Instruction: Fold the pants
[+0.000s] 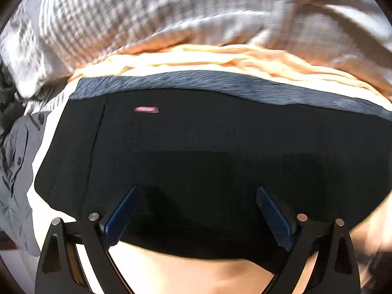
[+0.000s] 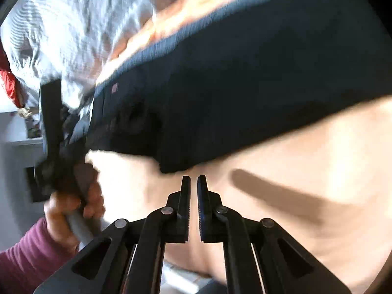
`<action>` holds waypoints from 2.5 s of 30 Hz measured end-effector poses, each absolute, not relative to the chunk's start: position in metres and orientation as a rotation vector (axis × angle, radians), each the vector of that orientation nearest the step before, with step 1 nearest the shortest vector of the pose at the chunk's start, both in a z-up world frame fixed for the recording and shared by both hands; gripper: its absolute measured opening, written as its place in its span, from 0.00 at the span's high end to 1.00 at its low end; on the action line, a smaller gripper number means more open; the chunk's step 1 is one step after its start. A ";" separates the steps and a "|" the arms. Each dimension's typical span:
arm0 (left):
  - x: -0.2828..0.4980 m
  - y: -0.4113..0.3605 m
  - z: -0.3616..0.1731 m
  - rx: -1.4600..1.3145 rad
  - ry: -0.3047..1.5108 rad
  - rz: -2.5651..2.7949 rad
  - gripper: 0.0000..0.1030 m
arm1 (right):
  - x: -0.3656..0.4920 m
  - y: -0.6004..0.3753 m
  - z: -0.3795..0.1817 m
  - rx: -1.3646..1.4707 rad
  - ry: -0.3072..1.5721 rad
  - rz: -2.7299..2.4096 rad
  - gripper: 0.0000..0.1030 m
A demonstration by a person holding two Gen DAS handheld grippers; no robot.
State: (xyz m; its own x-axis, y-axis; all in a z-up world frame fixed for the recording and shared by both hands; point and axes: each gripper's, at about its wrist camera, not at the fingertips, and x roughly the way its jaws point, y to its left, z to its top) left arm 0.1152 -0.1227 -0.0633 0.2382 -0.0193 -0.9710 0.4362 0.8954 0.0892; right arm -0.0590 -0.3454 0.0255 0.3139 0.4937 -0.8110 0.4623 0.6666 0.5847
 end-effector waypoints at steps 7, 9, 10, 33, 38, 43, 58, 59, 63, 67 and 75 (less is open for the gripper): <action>0.083 -0.150 -0.102 0.513 1.334 -0.342 0.03 | -0.057 -0.413 0.026 0.798 1.270 -0.189 0.62; 0.081 -0.152 -0.102 0.527 1.323 -0.333 0.03 | -0.065 -0.420 0.021 0.884 1.245 -0.182 0.62; 0.082 -0.152 -0.102 0.526 1.334 -0.325 0.03 | -0.069 -0.421 0.025 0.903 1.245 -0.187 0.60; 0.036 -0.287 -0.045 0.508 1.382 -0.458 0.03 | -0.186 -0.495 0.049 1.041 1.254 -0.317 0.37; 0.023 -0.326 -0.054 0.526 1.391 -0.482 0.03 | -0.202 -0.516 0.046 1.091 1.221 -0.332 0.37; 0.010 -0.361 -0.054 0.548 1.381 -0.518 0.03 | -0.225 -0.547 0.046 1.138 1.145 -0.331 0.37; 0.005 -0.424 -0.056 0.516 1.326 -0.513 0.03 | -0.287 -0.666 0.009 1.379 0.675 -0.509 0.34; 0.006 -0.428 -0.058 0.520 1.323 -0.512 0.03 | -0.287 -0.669 0.007 1.386 0.654 -0.500 0.34; -0.001 -0.442 -0.054 0.524 1.318 -0.504 0.03 | -0.276 -0.681 -0.001 1.392 0.595 -0.443 0.34; 0.004 -0.453 -0.050 0.483 1.315 -0.492 0.03 | -0.260 -0.693 -0.004 1.384 0.558 -0.395 0.34; 0.030 -0.477 -0.044 0.442 1.204 -0.391 0.03 | -0.221 -0.714 -0.013 1.458 0.559 -0.205 0.44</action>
